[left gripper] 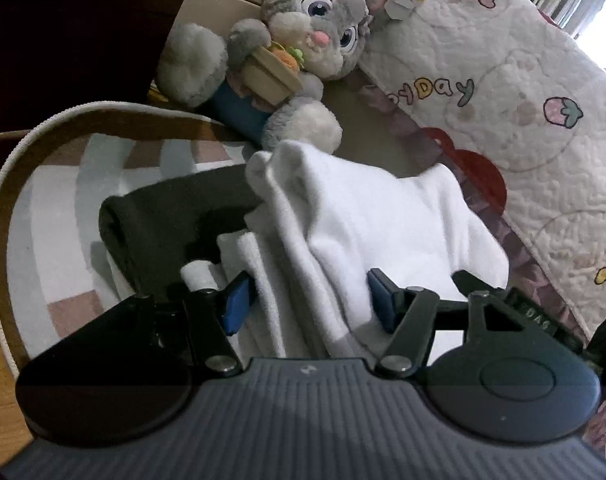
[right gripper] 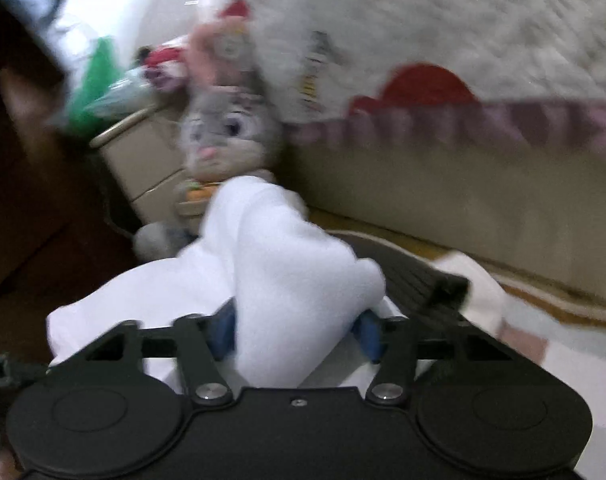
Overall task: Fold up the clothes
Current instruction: 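Carry the folded shirt with both grippers onto the stack of folded clothes, then open both grippers and release the shirt on top of the stack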
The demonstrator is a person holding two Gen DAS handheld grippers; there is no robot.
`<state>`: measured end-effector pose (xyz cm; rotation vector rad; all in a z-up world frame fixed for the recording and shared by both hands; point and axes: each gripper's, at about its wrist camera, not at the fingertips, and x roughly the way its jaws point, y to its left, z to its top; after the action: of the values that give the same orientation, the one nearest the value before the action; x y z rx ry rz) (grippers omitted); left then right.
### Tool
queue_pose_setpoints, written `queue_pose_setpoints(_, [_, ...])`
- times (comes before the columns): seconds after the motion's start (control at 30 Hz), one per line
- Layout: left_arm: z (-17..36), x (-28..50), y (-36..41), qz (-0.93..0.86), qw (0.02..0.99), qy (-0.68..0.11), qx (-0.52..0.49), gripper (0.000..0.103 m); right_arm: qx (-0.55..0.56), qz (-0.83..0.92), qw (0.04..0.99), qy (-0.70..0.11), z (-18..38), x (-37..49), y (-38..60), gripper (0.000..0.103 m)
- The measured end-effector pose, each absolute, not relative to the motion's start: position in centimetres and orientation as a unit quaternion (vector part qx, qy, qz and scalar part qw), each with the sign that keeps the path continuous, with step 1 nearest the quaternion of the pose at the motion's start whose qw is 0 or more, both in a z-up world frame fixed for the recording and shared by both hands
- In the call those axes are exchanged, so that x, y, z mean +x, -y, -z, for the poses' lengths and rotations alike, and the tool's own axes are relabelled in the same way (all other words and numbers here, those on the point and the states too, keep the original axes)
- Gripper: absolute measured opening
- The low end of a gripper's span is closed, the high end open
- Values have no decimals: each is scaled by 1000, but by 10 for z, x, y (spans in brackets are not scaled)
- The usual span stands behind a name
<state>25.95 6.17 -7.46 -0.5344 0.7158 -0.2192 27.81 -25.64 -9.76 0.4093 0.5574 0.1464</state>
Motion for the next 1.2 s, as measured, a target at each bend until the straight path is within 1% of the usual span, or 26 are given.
queue_pose_setpoints(0.07, [75, 259, -61, 104, 895, -345, -261, 64, 229, -53, 930, -282, 97, 278, 266, 83])
queue_pose_setpoints(0.1, [75, 259, -62, 105, 895, -344, -265, 64, 273, -42, 921, -275, 96, 275, 275, 81])
queue_pose_setpoints(0.13, [75, 259, -64, 104, 895, -342, -266, 64, 329, -31, 908, -258, 95, 267, 287, 74])
queue_pose_setpoints(0.17, [75, 258, -65, 104, 896, -340, -266, 64, 384, -22, 892, -237, 95, 258, 299, 71])
queue_pose_setpoints(0.23, [71, 256, -67, 101, 902, -331, -260, 62, 402, -2, 892, -204, 83, 248, 310, 49])
queue_pose_setpoints(0.27, [66, 253, -67, 97, 908, -321, -252, 60, 375, -7, 905, -200, 73, 248, 307, 43])
queue_pose_setpoints(0.3, [59, 248, -68, 93, 916, -306, -244, 58, 333, -21, 921, -200, 61, 250, 300, 34])
queue_pose_setpoints(0.33, [52, 242, -70, 84, 924, -283, -244, 52, 279, -38, 939, -200, 50, 250, 288, 32])
queue_pose_setpoints(0.43, [32, 223, -83, 54, 942, -205, -260, 51, 125, -94, 969, -191, 27, 247, 246, 31])
queue_pose_setpoints(0.5, [28, 221, -88, 57, 943, -181, -274, 51, 44, -124, 974, -187, 21, 250, 221, 31])
queue_pose_setpoints(0.57, [37, 232, -81, 82, 939, -196, -271, 37, -20, -131, 971, -198, 24, 261, 202, 31])
queue_pose_setpoints(0.6, [44, 240, -76, 97, 934, -214, -268, 34, -42, -128, 969, -206, 28, 269, 197, 31])
queue_pose_setpoints(0.63, [55, 251, -70, 115, 924, -245, -270, 27, -59, -125, 967, -216, 33, 278, 193, 32])
queue_pose_setpoints(0.67, [67, 260, -68, 111, 913, -273, -282, 24, -69, -118, 964, -229, 39, 286, 192, 32])
queue_pose_setpoints(0.7, [78, 267, -67, 93, 903, -296, -297, 23, -69, -113, 963, -236, 45, 291, 194, 32])
queue_pose_setpoints(0.73, [86, 271, -70, 84, 897, -303, -310, 23, -68, -109, 962, -239, 52, 294, 196, 29])
queue_pose_setpoints(0.83, [89, 271, -81, 84, 890, -310, -323, 22, -52, -105, 963, -243, 67, 301, 201, 28])
queue_pose_setpoints(0.97, [92, 271, -82, 80, 894, -309, -314, 22, -25, -94, 967, -236, 79, 304, 204, 28])
queue_pose_setpoints(1.1, [88, 272, -76, 78, 899, -308, -300, 22, -20, -89, 972, -214, 90, 300, 205, 29])
queue_pose_setpoints(1.17, [86, 270, -75, 78, 902, -307, -292, 22, 0, -76, 976, -204, 91, 299, 212, 23])
queue_pose_setpoints(1.2, [86, 270, -74, 77, 904, -306, -289, 22, 22, -61, 977, -202, 90, 301, 218, 4])
